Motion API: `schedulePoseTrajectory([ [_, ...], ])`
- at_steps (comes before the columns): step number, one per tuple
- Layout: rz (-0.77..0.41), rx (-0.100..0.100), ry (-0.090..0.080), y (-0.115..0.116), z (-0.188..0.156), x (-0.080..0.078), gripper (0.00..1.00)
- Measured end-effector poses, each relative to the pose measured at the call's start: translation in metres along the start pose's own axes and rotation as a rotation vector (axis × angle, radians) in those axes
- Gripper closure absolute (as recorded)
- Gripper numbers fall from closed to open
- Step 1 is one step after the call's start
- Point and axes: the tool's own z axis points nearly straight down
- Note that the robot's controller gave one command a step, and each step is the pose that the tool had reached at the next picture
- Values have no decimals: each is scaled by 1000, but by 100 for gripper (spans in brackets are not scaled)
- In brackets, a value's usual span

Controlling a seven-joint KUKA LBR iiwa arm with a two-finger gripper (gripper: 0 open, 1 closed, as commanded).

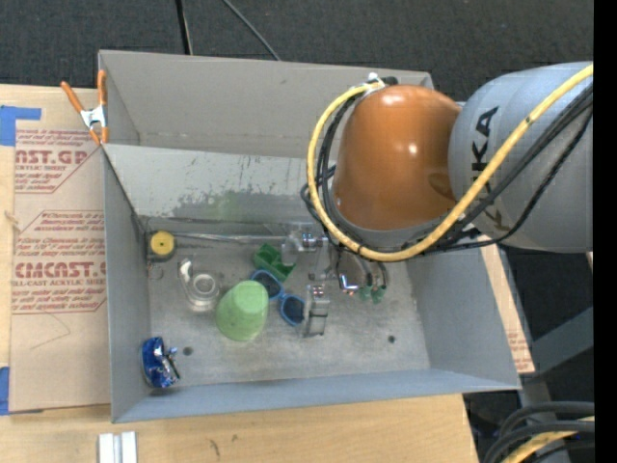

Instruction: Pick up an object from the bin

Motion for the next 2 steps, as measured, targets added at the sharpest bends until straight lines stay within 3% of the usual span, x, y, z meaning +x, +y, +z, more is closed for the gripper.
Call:
schedulePoseTrajectory([
  [1, -245, 1, 6, 34, 167, -42, 0],
  [2, -244, -1, -2, 34, 161, -44, 100],
])
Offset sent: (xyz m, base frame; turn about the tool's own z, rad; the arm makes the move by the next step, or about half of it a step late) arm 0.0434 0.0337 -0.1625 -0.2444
